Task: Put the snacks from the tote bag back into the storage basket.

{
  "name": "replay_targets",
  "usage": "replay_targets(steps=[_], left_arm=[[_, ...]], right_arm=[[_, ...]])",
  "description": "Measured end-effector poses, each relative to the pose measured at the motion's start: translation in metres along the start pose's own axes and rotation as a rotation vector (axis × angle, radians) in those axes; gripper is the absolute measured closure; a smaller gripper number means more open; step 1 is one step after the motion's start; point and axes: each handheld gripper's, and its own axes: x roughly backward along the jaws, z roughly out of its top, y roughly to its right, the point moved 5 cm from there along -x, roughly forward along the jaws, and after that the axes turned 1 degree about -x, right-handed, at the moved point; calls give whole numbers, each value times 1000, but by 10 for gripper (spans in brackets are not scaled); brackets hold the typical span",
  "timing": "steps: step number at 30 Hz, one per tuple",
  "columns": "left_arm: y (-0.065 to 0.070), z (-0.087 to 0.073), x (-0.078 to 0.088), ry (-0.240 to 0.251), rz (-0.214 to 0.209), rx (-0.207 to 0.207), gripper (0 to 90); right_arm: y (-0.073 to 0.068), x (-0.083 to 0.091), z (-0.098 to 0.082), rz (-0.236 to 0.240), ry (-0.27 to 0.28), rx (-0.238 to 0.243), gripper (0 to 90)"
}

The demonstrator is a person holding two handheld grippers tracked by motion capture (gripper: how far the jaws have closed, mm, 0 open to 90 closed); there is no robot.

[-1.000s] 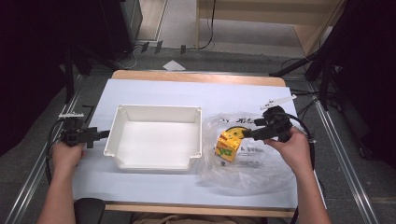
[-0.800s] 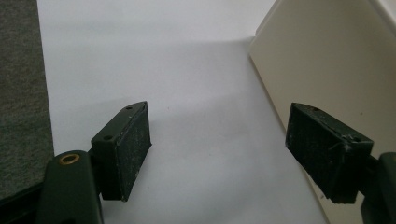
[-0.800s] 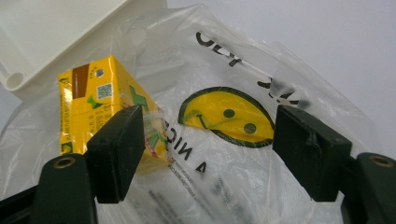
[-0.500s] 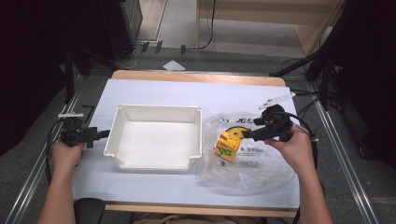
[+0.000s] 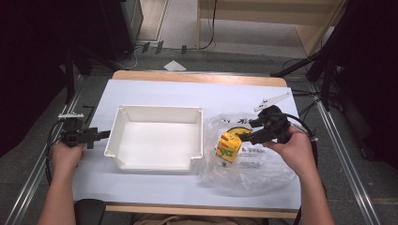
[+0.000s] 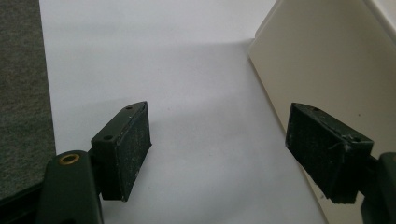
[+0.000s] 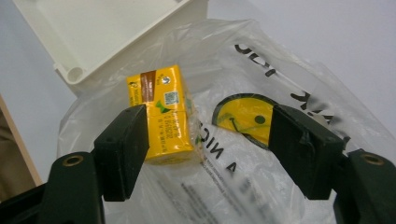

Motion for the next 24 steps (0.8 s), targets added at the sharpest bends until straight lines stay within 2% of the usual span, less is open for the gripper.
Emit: replay_targets(steps=[3, 6, 15, 24], left_arm=[[0, 0, 0, 1, 1, -1, 234], [0, 0, 0, 0, 0, 1, 233], [1, 0, -1, 0, 1, -2, 234], [0, 0, 0, 1, 2, -2, 233]], right_arm=[[-7, -3, 1, 0, -46, 13, 307], [-12, -7, 1, 1, -67, 28, 308], [-22, -20, 3, 4, -115, 77, 307], [-26, -33, 2, -13, -159, 93, 306]])
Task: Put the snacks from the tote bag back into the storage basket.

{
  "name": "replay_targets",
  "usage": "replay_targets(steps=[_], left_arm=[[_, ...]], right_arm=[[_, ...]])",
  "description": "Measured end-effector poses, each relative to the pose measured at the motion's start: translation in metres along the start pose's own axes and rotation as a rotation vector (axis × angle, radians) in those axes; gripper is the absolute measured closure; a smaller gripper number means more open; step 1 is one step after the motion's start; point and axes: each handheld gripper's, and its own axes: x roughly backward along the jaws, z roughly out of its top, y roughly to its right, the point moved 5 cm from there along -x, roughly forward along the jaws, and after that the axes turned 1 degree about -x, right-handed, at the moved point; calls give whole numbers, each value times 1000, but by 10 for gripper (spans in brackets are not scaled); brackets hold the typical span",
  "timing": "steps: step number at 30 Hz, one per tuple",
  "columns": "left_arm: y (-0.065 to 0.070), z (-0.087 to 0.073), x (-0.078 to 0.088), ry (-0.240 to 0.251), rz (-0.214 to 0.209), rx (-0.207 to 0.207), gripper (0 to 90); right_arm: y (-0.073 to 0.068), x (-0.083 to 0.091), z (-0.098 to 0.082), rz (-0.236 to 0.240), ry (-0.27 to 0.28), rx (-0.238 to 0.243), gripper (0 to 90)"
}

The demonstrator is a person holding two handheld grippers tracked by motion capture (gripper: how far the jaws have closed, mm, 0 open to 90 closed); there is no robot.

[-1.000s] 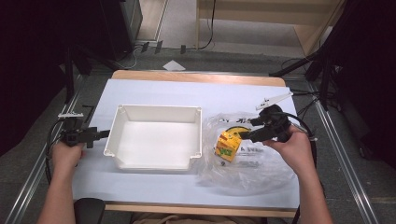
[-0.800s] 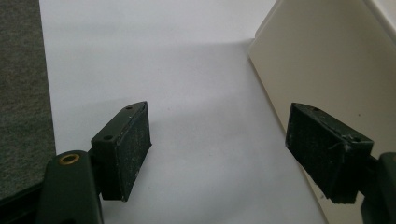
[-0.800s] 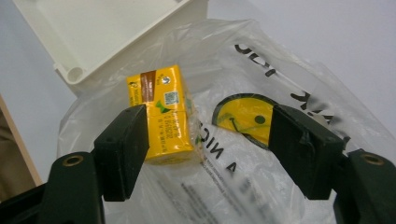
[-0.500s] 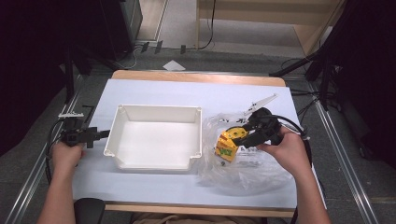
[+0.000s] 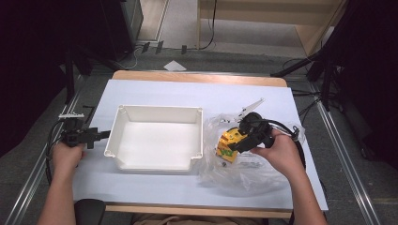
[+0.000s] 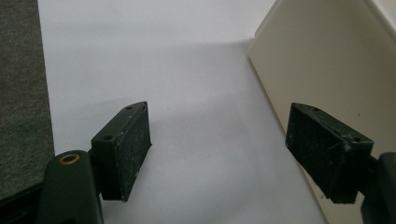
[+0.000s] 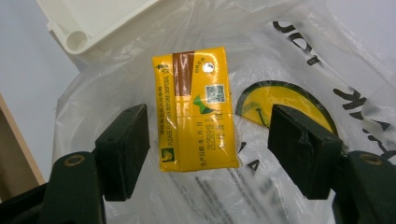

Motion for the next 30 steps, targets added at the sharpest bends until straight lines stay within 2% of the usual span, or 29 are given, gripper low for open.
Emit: replay_targets(steps=[6, 12, 22, 26, 30], left_arm=[[0, 0, 0, -2, -2, 0, 234], [0, 0, 0, 0, 0, 0, 234], [0, 0, 0, -2, -2, -2, 234], [0, 0, 0, -1, -2, -2, 234], [0, 0, 1, 3, -3, 0, 233]], right_arm=[[-2, -7, 1, 2, -14, 6, 306], [0, -15, 2, -34, -24, 6, 317], [-3, -31, 1, -9, -47, 10, 342], [-2, -37, 1, -14, -55, 15, 387], [-3, -40, 1, 11, -49, 25, 428]])
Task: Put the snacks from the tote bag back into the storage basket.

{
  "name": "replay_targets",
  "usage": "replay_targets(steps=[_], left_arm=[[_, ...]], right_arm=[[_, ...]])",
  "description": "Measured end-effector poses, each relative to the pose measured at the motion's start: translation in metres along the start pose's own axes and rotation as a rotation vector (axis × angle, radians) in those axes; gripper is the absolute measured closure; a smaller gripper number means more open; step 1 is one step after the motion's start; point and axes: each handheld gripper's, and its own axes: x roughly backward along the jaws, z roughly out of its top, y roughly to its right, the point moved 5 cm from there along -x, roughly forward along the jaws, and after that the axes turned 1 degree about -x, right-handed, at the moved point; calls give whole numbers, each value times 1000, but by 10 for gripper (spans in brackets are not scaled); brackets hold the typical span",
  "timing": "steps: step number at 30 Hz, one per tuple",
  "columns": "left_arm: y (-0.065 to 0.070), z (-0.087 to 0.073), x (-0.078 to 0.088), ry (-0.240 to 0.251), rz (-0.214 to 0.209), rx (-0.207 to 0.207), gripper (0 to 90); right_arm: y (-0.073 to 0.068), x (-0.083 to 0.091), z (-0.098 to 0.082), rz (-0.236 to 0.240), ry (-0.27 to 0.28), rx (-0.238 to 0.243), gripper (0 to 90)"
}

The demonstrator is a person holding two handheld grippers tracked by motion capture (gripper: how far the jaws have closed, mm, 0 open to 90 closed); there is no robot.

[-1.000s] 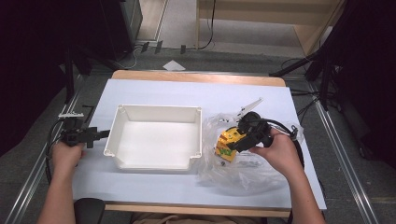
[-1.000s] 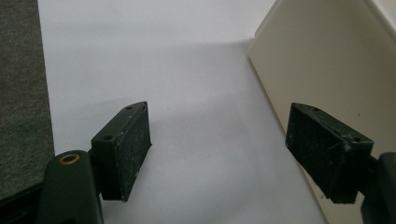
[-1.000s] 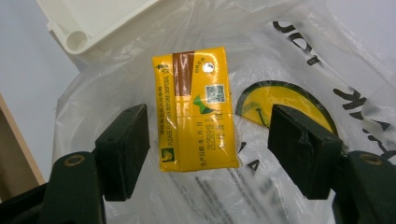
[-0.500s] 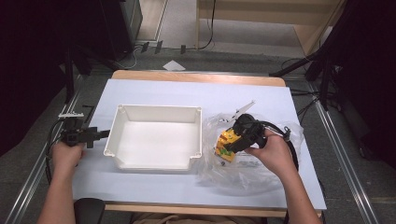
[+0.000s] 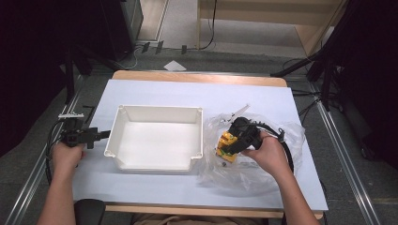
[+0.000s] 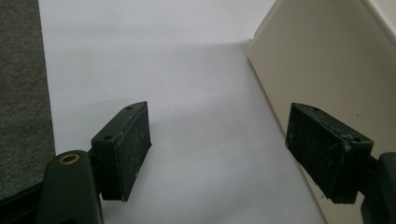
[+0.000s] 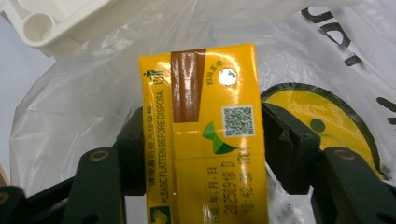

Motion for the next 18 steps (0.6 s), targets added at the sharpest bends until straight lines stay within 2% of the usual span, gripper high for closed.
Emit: replay_targets(steps=[4, 8, 10, 18], left_arm=[[0, 0, 0, -1, 0, -1, 234], [0, 0, 0, -2, 0, -1, 234], [0, 0, -1, -2, 0, -2, 234], [0, 0, 0, -1, 1, -1, 233]], right_arm=[[-2, -5, 0, 10, -18, -2, 442], [-2, -9, -1, -15, -27, 14, 484], [-3, -9, -1, -34, -21, 34, 500], [-2, -8, -1, -27, -12, 40, 516]])
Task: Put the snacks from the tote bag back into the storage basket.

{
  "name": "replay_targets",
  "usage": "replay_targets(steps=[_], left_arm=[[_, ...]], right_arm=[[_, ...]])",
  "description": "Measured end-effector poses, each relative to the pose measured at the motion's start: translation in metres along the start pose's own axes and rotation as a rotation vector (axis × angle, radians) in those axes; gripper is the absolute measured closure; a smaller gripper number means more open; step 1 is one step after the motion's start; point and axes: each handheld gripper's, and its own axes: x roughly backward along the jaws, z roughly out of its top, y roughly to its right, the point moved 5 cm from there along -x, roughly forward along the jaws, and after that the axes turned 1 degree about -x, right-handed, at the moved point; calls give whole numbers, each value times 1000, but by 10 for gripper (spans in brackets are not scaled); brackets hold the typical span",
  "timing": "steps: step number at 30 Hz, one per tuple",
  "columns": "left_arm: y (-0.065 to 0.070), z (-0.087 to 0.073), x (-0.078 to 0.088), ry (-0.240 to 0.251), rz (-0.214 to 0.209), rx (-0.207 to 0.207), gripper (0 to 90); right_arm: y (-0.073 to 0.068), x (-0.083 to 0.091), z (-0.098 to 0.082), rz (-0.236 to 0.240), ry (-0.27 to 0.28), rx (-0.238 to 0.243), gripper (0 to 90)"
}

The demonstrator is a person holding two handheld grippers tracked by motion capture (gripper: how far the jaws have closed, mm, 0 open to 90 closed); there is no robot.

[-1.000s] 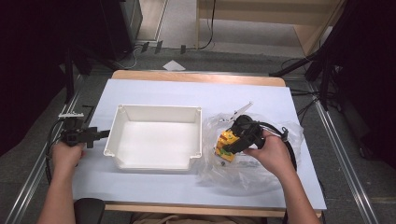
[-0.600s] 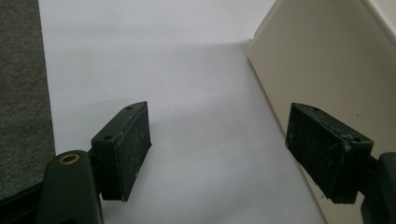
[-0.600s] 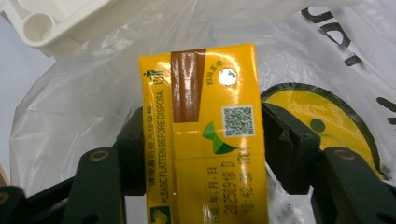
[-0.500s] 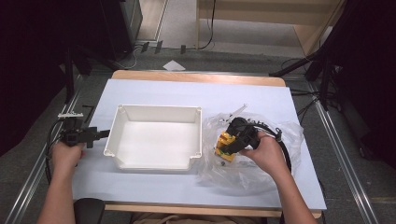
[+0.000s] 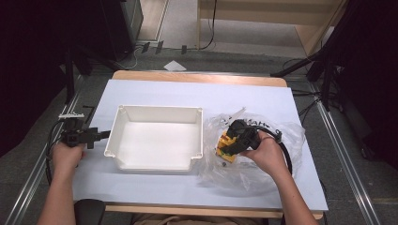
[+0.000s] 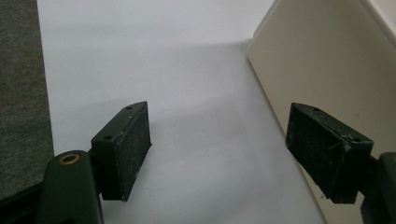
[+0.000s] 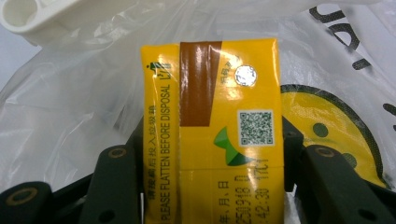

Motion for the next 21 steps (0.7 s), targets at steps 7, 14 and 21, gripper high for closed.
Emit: replay_targets(steps=[7, 14, 21], left_arm=[[0, 0, 0, -1, 0, 0, 233], [0, 0, 0, 2, 0, 0, 234], [0, 0, 0, 1, 0, 0, 234]], right_arm=[[2, 1, -1, 16, 5, -1, 521], [3, 3, 1, 46, 13, -14, 522], [5, 11, 2, 28, 20, -13, 522]])
